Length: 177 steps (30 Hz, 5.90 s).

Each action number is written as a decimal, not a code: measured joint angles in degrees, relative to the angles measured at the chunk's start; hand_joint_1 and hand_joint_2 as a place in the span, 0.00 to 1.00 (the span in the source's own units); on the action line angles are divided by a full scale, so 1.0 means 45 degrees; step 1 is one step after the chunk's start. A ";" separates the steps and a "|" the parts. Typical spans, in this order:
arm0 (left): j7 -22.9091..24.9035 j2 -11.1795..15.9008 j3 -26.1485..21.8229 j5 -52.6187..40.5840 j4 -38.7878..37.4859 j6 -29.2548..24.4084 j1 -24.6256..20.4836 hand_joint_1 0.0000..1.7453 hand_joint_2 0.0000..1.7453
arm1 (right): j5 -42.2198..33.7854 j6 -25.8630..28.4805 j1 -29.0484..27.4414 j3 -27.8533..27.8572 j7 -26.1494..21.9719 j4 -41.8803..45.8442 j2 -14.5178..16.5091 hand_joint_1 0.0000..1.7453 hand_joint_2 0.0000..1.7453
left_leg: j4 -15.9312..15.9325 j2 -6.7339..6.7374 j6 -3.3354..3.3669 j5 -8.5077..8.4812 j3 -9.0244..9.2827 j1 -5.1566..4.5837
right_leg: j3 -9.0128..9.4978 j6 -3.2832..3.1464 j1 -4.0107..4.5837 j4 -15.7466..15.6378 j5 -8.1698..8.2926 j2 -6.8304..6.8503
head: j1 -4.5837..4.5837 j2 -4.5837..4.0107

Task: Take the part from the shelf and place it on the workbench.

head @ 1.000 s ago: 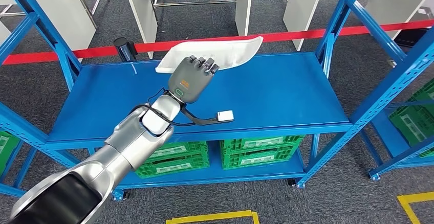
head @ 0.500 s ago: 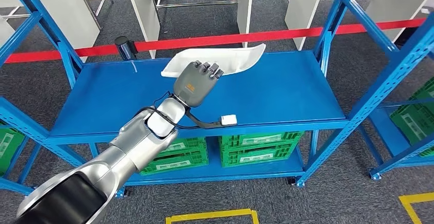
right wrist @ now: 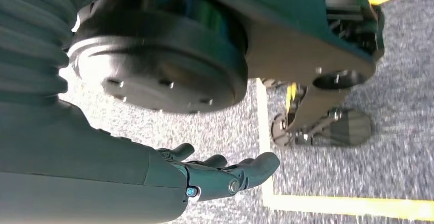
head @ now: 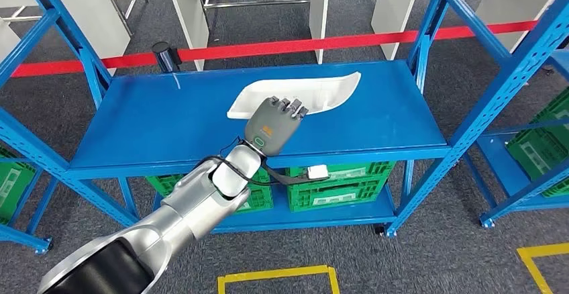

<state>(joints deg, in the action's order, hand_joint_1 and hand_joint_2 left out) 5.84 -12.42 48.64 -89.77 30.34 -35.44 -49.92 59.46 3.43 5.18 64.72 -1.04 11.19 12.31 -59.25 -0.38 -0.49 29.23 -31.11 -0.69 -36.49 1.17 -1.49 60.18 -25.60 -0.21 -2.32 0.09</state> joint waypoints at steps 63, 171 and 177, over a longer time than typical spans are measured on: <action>0.0485 -0.0154 0.0005 0.0019 0.1010 0.0579 0.0437 1.00 1.00 | 0.0550 -0.0495 0.0015 -0.0056 -0.0252 0.0000 -0.0255 0.00 1.00 | 0.0369 0.0069 0.0318 0.0192 0.0468 -0.0050 | -0.0497 0.0152 -0.0003 -0.0187 0.0625 0.0132 | 0.0030 0.0000; -0.6664 -0.1751 -0.0451 1.7086 0.8426 0.9515 0.4099 1.00 1.00 | 0.0141 -0.0380 -0.0018 0.0100 -0.2460 0.0000 -0.0991 0.00 1.00 | -0.0883 0.0623 -0.0076 0.0455 -0.0745 0.0050 | 0.0490 -0.0136 -0.0026 -0.0227 -0.0396 0.0114 | 0.0124 0.0000; -0.6580 -0.1730 -0.0612 1.7257 0.8471 0.9619 0.3967 1.00 1.00 | 0.0087 -0.0379 -0.0033 0.0222 -0.2439 0.0000 -0.1001 0.00 1.00 | -0.2792 0.0077 -0.0137 0.0937 -0.1489 0.0160 | 0.0401 -0.0132 -0.0058 -0.0211 -0.0305 -0.0625 | 0.0079 0.0000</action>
<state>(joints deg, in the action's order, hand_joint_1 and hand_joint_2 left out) -23.78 -20.21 45.89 -12.11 68.46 7.85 -32.07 59.85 1.73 5.04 65.72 -12.02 11.19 7.80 -71.82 -0.03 -1.11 33.45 -37.81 0.03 -34.68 0.58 -1.75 59.23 -26.97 -3.02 -1.96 0.09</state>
